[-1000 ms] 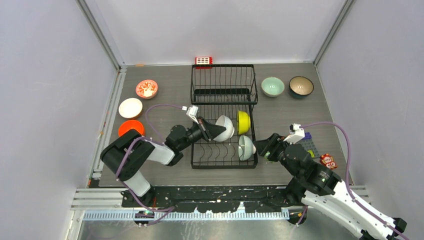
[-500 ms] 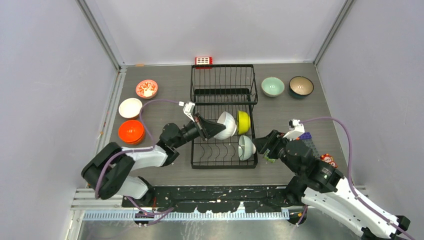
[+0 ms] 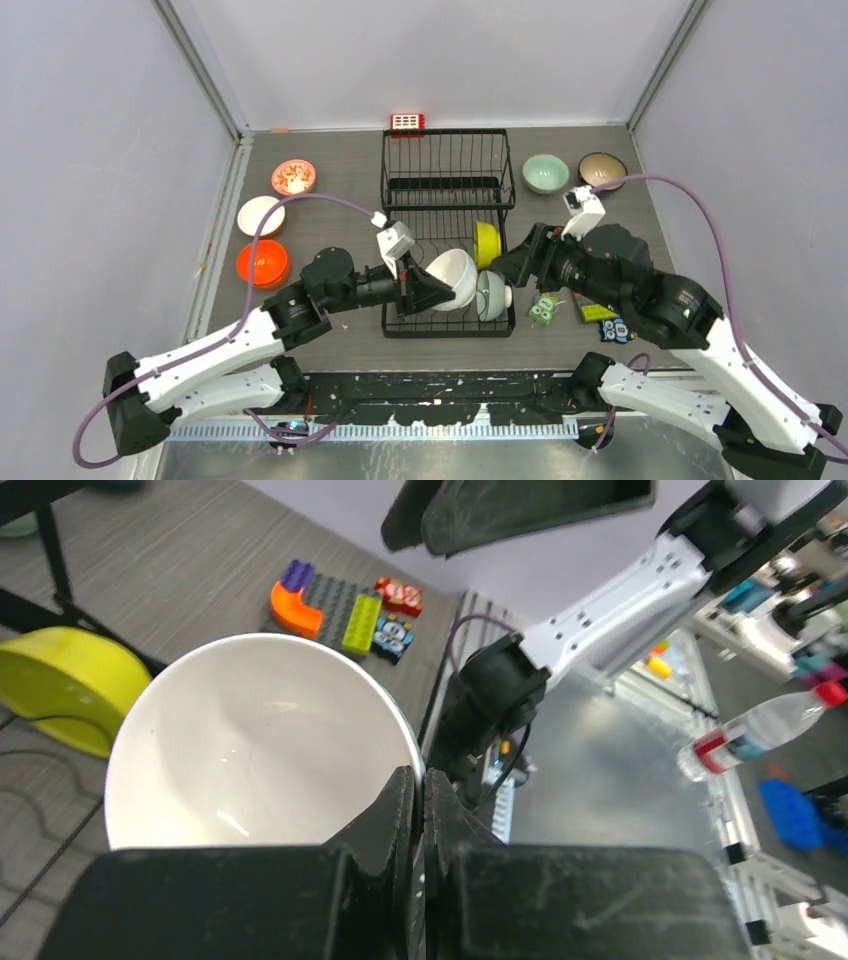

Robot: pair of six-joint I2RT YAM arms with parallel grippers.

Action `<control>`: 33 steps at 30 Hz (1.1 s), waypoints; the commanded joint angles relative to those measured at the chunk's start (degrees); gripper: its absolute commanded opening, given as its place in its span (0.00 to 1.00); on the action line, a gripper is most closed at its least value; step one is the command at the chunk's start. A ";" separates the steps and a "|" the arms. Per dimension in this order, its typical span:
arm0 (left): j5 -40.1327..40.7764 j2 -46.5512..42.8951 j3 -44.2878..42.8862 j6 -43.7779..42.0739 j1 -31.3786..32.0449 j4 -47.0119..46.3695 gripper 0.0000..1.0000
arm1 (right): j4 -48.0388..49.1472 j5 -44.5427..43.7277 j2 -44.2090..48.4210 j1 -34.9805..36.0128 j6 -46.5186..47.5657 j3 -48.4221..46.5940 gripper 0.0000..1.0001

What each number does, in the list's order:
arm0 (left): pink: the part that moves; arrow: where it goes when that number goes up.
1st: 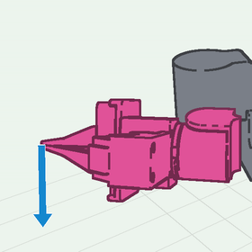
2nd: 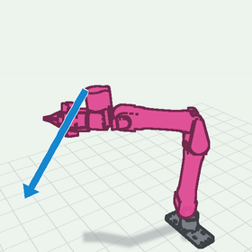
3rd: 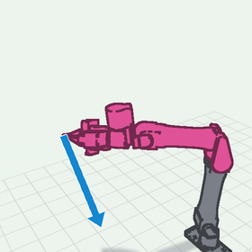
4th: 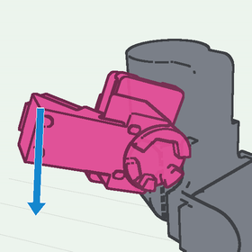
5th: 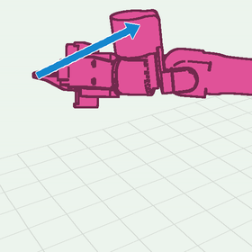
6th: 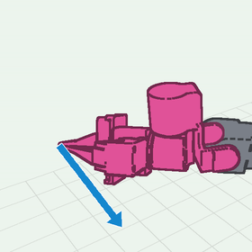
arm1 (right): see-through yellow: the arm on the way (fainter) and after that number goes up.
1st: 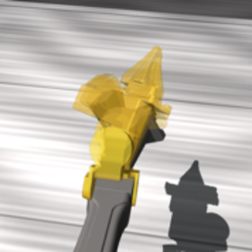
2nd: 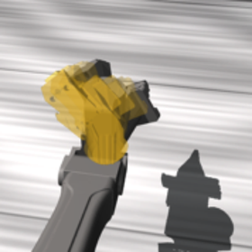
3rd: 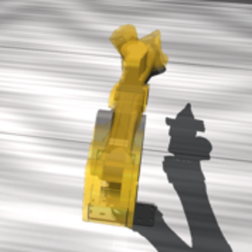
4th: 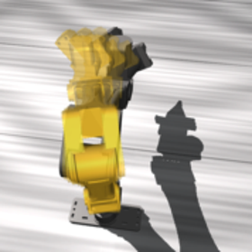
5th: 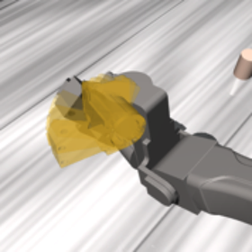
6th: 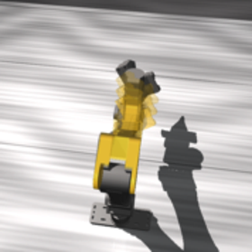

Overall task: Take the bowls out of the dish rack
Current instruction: Place the bowl at the center of the board.

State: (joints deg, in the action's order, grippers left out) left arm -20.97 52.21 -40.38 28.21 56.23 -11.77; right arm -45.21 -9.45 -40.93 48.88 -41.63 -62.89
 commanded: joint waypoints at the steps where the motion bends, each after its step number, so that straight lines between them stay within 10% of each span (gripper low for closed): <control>1: 6.16 -4.20 -4.85 -11.91 1.60 17.06 0.00 | -11.99 4.87 -7.86 -0.13 3.22 -11.10 0.69; 15: 18.74 -3.54 -14.32 -27.68 10.03 37.47 0.00 | -22.31 8.65 -23.71 -0.02 4.27 -25.30 0.70; 33: 32.70 -0.30 -16.72 -37.08 23.54 40.26 0.00 | -16.18 5.17 -35.15 7.96 1.46 -25.37 0.67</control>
State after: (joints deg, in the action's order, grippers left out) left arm 8.23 52.66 -53.49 -6.33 78.61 31.66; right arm -65.54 -1.41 -74.15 55.37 -39.51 -87.20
